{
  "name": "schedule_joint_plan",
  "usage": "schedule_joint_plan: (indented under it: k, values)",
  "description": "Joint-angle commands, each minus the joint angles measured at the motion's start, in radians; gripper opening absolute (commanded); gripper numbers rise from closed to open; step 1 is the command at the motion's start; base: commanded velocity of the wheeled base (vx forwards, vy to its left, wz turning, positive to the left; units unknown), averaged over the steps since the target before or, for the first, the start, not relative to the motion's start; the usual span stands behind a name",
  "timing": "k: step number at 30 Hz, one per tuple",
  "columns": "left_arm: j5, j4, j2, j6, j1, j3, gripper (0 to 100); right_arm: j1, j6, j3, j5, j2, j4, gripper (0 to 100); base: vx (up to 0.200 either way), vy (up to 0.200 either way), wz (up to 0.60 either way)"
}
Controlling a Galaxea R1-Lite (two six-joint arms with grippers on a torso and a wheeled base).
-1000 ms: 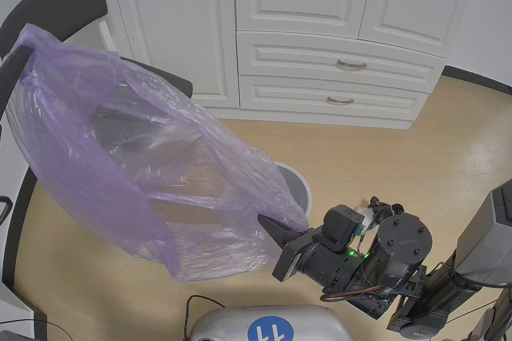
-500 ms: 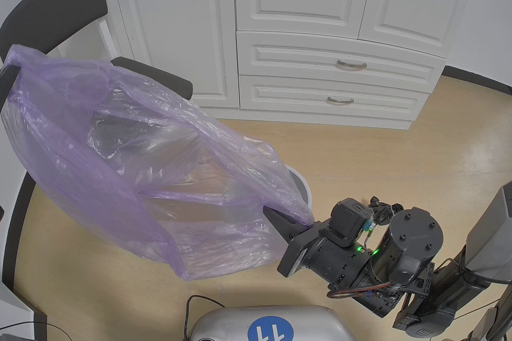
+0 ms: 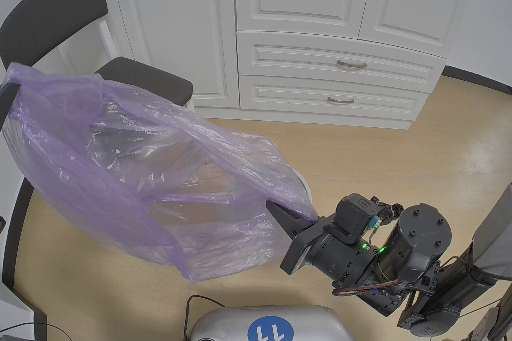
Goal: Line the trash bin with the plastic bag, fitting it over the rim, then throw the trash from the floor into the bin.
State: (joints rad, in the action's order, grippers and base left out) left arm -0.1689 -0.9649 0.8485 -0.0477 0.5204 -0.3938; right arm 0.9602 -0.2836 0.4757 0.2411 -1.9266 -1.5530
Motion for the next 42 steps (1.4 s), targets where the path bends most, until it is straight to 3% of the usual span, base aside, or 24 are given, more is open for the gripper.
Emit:
schedule_joint_plan:
  k: [1,18,29,32,42]
  values:
    - [0.000,0.000,0.000,0.000,0.000,0.001,0,-0.003,0.009,0.000,0.000,0.008,-0.018,0,0.000,0.000,0.00]
    - [0.000,0.021,-0.032,-0.047,-0.054,0.013,0,0.011,0.070,-0.006,0.053,0.009,-0.018,0,0.000,0.000,0.00]
    - [0.000,0.041,-0.037,-0.047,-0.083,0.043,0,0.012,0.162,-0.012,0.103,0.060,-0.018,0,0.000,0.000,0.00]
    - [-0.001,0.074,-0.054,-0.047,-0.128,0.062,0,0.012,0.193,-0.032,0.121,0.083,-0.018,0,0.000,0.000,0.00]
    - [-0.017,0.193,-0.132,-0.043,-0.126,0.029,0,0.022,0.239,-0.072,0.127,0.116,-0.018,0,0.000,0.000,0.00]
